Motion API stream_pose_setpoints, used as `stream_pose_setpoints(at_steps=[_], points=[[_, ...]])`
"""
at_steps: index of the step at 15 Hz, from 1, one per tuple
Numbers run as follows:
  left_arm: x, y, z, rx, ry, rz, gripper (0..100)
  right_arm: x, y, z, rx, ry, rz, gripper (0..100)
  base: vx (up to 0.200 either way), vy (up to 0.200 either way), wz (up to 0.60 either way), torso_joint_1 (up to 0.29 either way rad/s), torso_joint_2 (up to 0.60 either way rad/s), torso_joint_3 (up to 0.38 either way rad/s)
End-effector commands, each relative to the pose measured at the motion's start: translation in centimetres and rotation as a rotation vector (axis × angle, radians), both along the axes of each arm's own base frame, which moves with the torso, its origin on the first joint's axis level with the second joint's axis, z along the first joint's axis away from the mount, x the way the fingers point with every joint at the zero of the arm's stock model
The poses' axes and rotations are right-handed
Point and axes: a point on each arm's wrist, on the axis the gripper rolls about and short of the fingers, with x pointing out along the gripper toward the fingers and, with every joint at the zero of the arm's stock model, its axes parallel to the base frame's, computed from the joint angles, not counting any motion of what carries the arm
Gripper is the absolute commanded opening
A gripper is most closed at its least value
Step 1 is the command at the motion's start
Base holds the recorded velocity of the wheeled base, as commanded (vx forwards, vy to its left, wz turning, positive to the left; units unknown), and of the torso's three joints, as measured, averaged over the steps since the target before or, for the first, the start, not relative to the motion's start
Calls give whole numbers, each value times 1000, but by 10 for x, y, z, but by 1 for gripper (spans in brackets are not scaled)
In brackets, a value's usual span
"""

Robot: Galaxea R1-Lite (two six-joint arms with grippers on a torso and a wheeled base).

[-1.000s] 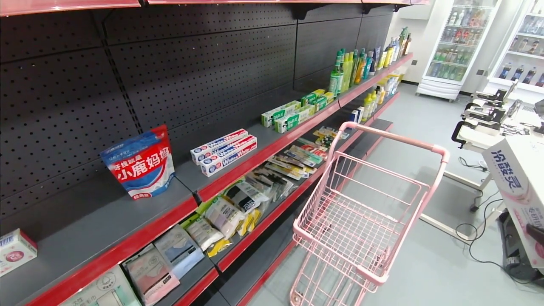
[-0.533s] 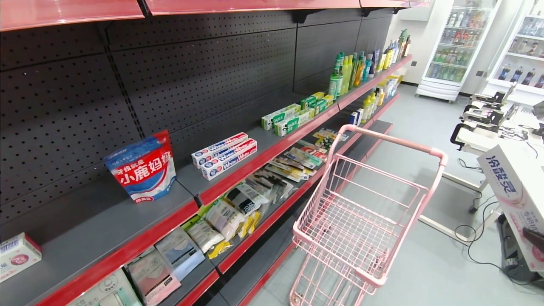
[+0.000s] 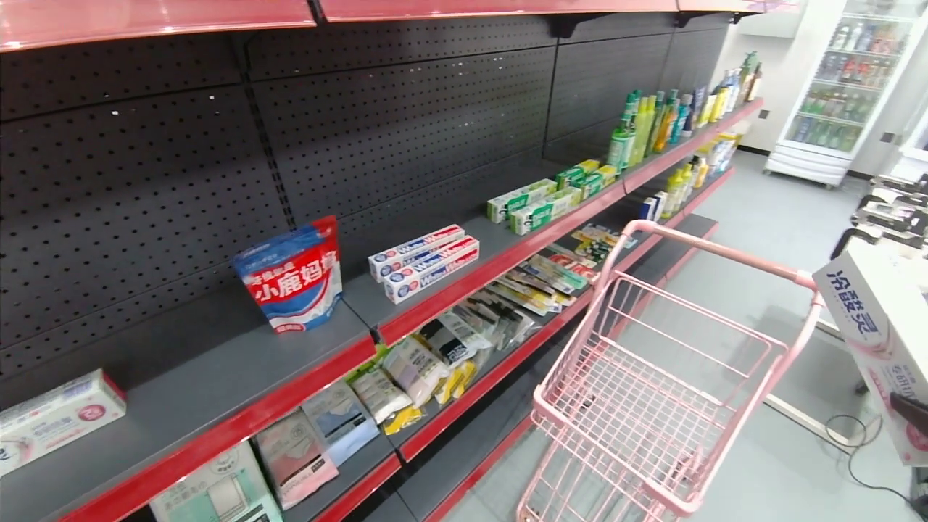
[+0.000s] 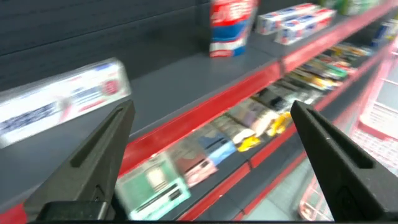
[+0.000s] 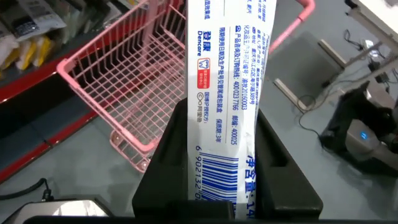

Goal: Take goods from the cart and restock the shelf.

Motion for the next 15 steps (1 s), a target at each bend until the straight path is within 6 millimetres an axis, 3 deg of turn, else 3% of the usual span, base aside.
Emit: stream_pose_setpoints(at_steps=[1, 15], points=[[0, 0, 0, 0, 1, 1, 100, 0, 0, 0, -1, 2, 0, 0, 0, 0, 600, 17, 2, 2], [0, 0, 0, 0, 1, 1, 100, 0, 0, 0, -12, 3, 8, 0, 0, 0, 600, 4, 1, 2]])
